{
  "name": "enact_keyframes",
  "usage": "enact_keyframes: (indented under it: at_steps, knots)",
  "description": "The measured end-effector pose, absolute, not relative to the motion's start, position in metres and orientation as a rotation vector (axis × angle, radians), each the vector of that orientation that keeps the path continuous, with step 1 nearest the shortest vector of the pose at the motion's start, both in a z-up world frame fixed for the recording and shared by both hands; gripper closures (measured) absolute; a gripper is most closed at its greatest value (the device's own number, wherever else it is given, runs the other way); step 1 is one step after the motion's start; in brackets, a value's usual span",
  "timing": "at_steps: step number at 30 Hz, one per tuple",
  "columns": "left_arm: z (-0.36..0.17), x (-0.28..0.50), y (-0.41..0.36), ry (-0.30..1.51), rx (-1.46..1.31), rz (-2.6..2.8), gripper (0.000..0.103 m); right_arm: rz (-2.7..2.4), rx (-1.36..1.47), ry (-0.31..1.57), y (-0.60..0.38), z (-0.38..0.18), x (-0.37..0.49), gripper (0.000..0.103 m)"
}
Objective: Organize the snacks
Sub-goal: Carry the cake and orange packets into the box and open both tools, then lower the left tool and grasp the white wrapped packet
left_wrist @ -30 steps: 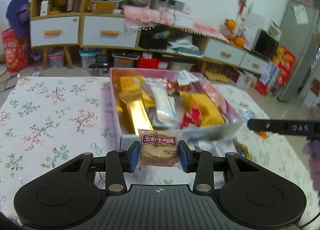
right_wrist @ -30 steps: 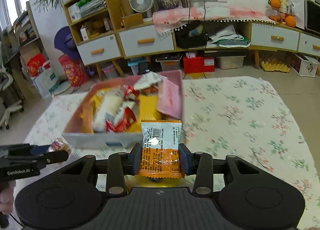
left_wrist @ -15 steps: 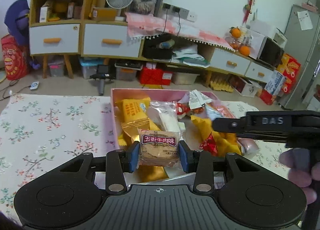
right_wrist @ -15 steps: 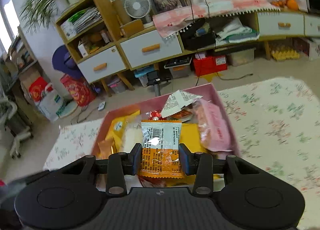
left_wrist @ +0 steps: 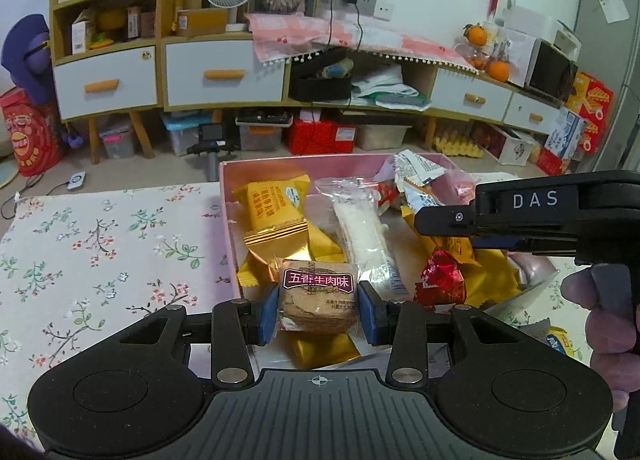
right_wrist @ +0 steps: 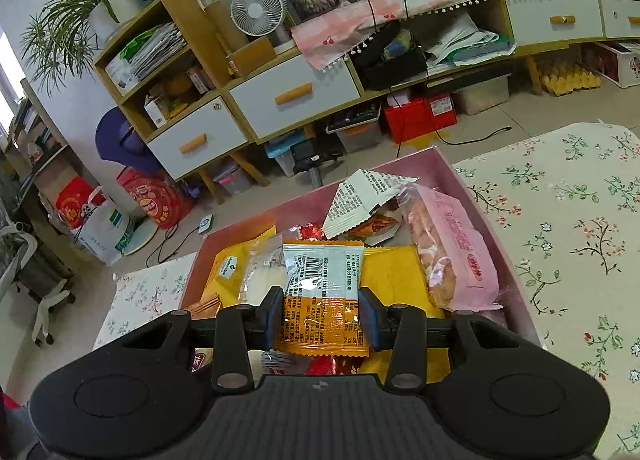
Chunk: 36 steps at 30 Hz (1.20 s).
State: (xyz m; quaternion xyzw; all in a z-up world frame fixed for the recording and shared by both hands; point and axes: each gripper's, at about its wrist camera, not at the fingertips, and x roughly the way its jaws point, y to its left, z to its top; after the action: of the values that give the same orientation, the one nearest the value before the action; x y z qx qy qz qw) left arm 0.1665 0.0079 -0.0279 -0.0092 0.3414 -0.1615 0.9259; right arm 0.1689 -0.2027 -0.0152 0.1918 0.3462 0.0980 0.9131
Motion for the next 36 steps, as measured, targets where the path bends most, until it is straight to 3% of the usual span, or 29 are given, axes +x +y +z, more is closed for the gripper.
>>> enact_keyframes:
  at_steps: [5, 9, 13, 15, 20, 36]
  knots:
    - [-0.028, 0.165, 0.006, 0.698, -0.013, -0.332, 0.051, 0.203, 0.373, 0.709, -0.200, -0.014, 0.169, 0.086]
    - [-0.025, 0.161, 0.002, 0.688, -0.009, -0.343, 0.033, 0.208, 0.381, 0.702, -0.204, -0.010, 0.168, 0.074]
    - [-0.022, 0.154, -0.002, 0.677, 0.007, -0.351, 0.023, 0.201, 0.355, 0.693, -0.203, -0.003, 0.163, 0.056]
    - [-0.019, 0.151, -0.002, 0.673, 0.005, -0.346, 0.019, 0.201, 0.334, 0.695, -0.203, -0.001, 0.159, 0.052]
    - [-0.011, 0.138, -0.003, 0.670, -0.028, -0.349, 0.015, 0.165, 0.317, 0.702, -0.211, 0.006, 0.146, 0.039]
    - [0.008, 0.082, -0.021, 0.777, 0.130, -0.265, 0.005, 0.124, 0.260, 0.722, -0.234, 0.029, 0.093, 0.027]
